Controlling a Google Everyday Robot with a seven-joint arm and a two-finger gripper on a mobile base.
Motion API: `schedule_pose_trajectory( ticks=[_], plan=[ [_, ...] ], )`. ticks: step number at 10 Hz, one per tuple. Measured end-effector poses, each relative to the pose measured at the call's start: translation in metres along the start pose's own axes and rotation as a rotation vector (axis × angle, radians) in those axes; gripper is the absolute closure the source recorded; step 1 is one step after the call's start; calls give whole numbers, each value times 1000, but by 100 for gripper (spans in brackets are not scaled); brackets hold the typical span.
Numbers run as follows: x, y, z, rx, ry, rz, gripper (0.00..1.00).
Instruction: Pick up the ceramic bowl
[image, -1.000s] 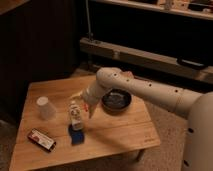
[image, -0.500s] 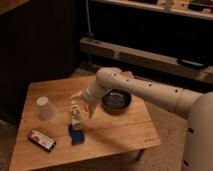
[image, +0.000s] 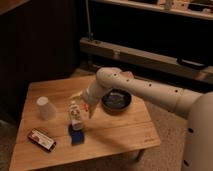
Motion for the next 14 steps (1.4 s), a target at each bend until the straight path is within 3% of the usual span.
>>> schedule_pose_trajectory(
  ticks=[7, 10, 12, 14],
  plan=[
    [1, 1, 0, -8, 8, -3, 20],
    [31, 19, -14, -11, 82, -2, 20],
    [70, 38, -34, 3, 140, -11, 20],
    [111, 72, -61, 7, 247, -10, 20]
  ],
)
